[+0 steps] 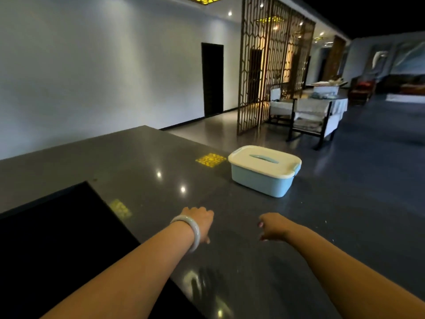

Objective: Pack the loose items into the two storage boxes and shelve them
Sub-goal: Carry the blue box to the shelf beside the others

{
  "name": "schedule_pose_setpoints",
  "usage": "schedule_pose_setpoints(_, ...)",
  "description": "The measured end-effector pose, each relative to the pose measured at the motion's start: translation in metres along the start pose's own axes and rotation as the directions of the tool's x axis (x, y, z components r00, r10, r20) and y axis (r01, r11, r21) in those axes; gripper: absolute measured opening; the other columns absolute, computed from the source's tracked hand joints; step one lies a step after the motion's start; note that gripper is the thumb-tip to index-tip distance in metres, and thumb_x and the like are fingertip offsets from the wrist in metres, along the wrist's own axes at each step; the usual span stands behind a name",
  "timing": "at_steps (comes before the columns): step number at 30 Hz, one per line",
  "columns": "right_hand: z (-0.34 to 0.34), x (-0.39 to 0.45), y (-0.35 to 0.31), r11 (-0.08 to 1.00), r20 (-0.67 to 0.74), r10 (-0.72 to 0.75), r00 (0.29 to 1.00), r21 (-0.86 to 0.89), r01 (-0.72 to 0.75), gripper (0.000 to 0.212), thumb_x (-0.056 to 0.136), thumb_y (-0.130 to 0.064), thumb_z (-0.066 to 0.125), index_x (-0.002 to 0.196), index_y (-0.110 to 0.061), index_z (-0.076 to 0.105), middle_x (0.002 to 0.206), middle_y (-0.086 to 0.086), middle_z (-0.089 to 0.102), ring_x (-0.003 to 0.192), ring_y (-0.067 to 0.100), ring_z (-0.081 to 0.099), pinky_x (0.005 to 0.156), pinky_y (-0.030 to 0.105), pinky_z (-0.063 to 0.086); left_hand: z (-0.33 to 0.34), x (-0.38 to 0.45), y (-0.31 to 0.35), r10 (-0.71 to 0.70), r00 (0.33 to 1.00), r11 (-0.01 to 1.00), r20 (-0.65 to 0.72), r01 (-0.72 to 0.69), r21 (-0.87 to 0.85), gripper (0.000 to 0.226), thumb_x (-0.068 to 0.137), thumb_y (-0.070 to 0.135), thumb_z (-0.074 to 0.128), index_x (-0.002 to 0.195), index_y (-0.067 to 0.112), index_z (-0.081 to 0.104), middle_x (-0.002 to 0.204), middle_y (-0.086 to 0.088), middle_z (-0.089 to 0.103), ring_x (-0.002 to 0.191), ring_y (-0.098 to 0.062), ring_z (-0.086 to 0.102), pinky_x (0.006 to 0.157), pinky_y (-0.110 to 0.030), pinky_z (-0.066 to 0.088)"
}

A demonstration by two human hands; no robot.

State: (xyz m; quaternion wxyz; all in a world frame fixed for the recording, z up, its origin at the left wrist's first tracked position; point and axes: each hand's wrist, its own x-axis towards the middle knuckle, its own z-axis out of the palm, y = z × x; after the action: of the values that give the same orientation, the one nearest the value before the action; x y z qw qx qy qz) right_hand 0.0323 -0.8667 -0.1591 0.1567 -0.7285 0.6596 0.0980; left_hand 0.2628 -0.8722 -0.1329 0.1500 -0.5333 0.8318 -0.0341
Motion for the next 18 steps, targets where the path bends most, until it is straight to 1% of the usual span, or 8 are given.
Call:
schedule_pose_setpoints(3,-0.013,0.042,0.02,0.997,-0.022,0.051,0.998,0.053,-0.05,0.042,0.085,-0.028,0.069,0.119,-0.004,0.061,0.121,0.01,0.063,0.11,0.024,0.059,0.091,0.031,0.046,-0.003,0.06,-0.018,0.042,0.999,0.999,-0.032,-0.042,0.027,0.061,0.082,0.038,0.072,0.131,0.016,0.044,0.129,-0.009,0.051,0.12,-0.032,0.052,0.096,-0.045,0.04)
schedule_pose_setpoints(7,-0.019,0.078,0.042,0.975,-0.024,0.168,0.986,0.154,-0.162,0.039,0.082,-0.026,0.071,0.114,-0.008,0.062,0.116,0.009,0.063,0.105,0.023,0.059,0.083,0.029,0.045,-0.001,0.126,-0.033,0.11,0.994,0.994,-0.002,-0.11,0.002,0.062,0.082,0.039,0.072,0.132,0.016,0.042,0.131,-0.007,0.05,0.121,-0.031,0.052,0.097,-0.044,0.041)
schedule_pose_setpoints(10,-0.023,0.102,0.061,0.919,-0.051,0.281,0.958,0.302,-0.253,0.045,0.082,-0.034,0.071,0.12,-0.013,0.06,0.121,0.004,0.059,0.11,0.019,0.056,0.089,0.027,0.044,-0.005,0.179,-0.046,0.165,0.986,0.986,-0.003,-0.165,-0.016,0.059,0.084,0.04,0.069,0.131,0.016,0.043,0.13,-0.007,0.049,0.121,-0.031,0.051,0.097,-0.044,0.042)
schedule_pose_setpoints(12,-0.026,0.114,0.074,0.857,-0.072,0.375,0.924,0.406,-0.317,0.041,0.084,-0.037,0.069,0.118,-0.015,0.062,0.118,0.002,0.061,0.109,0.017,0.056,0.09,0.026,0.044,-0.01,0.211,-0.053,0.189,0.981,0.979,-0.046,-0.192,-0.073,0.054,0.087,0.041,0.065,0.13,0.016,0.044,0.128,-0.006,0.049,0.119,-0.03,0.052,0.096,-0.042,0.043)
schedule_pose_setpoints(14,-0.031,0.125,0.086,0.763,-0.109,0.506,0.856,0.519,-0.385,0.027,0.088,-0.037,0.065,0.107,-0.017,0.066,0.108,0.002,0.064,0.096,0.015,0.059,0.081,0.025,0.046,-0.017,0.244,-0.06,0.203,0.971,0.957,-0.123,-0.223,-0.183,0.049,0.09,0.041,0.06,0.131,0.018,0.045,0.128,-0.003,0.048,0.116,-0.026,0.052,0.094,-0.04,0.045)
schedule_pose_setpoints(15,-0.034,0.13,0.091,0.706,-0.139,0.579,0.803,0.578,-0.409,0.022,0.089,-0.037,0.063,0.098,-0.017,0.066,0.1,0.002,0.065,0.086,0.013,0.058,0.074,0.025,0.045,-0.021,0.261,-0.062,0.206,0.963,0.939,-0.172,-0.244,-0.241,0.047,0.092,0.041,0.058,0.132,0.019,0.045,0.129,-0.001,0.048,0.116,-0.024,0.052,0.094,-0.039,0.046)
schedule_pose_setpoints(17,-0.044,0.143,0.104,0.59,-0.212,0.726,0.654,0.681,-0.434,0.021,0.092,-0.037,0.058,0.088,-0.017,0.062,0.091,0.004,0.065,0.073,0.012,0.055,0.062,0.028,0.042,-0.032,0.295,-0.066,0.216,0.939,0.9,-0.267,-0.297,-0.318,0.044,0.094,0.041,0.053,0.131,0.02,0.046,0.129,-0.001,0.047,0.117,-0.021,0.049,0.095,-0.039,0.046)
schedule_pose_setpoints(18,-0.05,0.149,0.11,0.544,-0.248,0.782,0.571,0.719,-0.433,0.021,0.093,-0.036,0.057,0.089,-0.015,0.061,0.092,0.006,0.065,0.073,0.014,0.055,0.062,0.03,0.041,-0.039,0.312,-0.069,0.218,0.928,0.883,-0.304,-0.32,-0.344,0.042,0.094,0.041,0.052,0.129,0.019,0.047,0.128,-0.001,0.047,0.117,-0.022,0.048,0.095,-0.039,0.045)
